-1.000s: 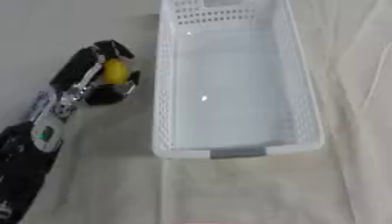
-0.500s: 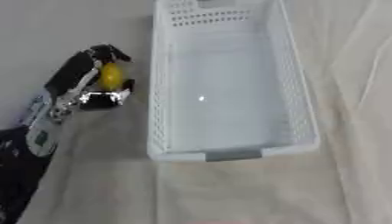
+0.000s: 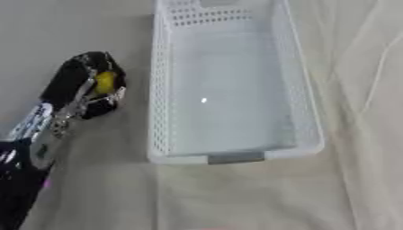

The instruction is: Pick up objects on the table and place them in the box.

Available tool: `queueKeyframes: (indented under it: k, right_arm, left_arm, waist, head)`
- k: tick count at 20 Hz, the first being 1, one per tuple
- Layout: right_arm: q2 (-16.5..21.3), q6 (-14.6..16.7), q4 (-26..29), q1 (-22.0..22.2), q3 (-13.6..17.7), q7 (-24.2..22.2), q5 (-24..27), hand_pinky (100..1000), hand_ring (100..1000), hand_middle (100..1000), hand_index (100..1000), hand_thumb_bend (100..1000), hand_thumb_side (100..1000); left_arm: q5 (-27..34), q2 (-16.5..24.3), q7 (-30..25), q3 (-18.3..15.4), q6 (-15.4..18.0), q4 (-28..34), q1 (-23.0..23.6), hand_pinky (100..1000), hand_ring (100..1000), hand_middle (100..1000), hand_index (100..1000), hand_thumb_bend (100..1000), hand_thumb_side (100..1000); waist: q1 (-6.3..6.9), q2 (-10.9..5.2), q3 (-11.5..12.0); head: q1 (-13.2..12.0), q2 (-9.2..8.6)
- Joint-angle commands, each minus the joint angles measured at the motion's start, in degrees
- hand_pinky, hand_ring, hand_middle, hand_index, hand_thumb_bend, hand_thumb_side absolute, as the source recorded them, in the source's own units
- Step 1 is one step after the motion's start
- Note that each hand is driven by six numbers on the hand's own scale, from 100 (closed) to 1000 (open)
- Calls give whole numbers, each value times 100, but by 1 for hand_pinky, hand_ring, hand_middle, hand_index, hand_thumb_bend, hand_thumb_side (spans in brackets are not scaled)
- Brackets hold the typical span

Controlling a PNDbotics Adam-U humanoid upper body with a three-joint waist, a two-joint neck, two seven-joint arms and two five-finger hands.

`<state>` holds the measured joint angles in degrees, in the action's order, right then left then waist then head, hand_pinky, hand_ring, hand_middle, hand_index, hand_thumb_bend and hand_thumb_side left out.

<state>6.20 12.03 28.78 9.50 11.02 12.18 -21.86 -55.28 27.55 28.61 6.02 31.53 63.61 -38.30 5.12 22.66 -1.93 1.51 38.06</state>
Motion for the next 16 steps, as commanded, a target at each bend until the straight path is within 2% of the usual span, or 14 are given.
queueKeyframes:
  k: [1,3,4,5,10,16]
  right_arm:
    - [75,4,9,41,36,-14,-12,460,568,654,721,100,878]
    - [76,5,6,45,36,-12,-7,460,568,654,721,100,878]
    - [75,5,3,46,35,-11,-4,460,568,654,721,100,877]
    - [74,5,1,46,35,-10,-1,460,568,654,721,100,878]
    - [65,5,-10,44,34,0,17,460,569,654,721,100,878]
    - [61,8,-26,47,37,15,54,460,569,654,721,100,878]
  left_arm:
    - [97,18,183,-35,118,-91,54,100,100,100,170,397,100]
    - [217,14,307,-118,157,-4,31,100,100,100,167,391,100]
    - [270,10,375,-166,169,55,14,100,100,100,165,319,100]
    - [325,2,441,-212,179,116,6,100,100,100,165,390,100]
    - [671,-59,763,-552,223,682,-31,100,100,100,139,498,100]
    - [845,132,899,-1024,-39,1634,47,100,100,100,136,481,100]
  waist:
    - [-34,-49,-4]
    - [-37,-50,1]
    - [-38,-50,4]
    - [-39,-49,7]
    - [-41,-41,25]
    - [-35,-44,62]
  head:
    - [22,-13]
    - [30,-15]
    - [31,-14]
    - [31,-14]
    - [53,-8]
    - [120,-4]
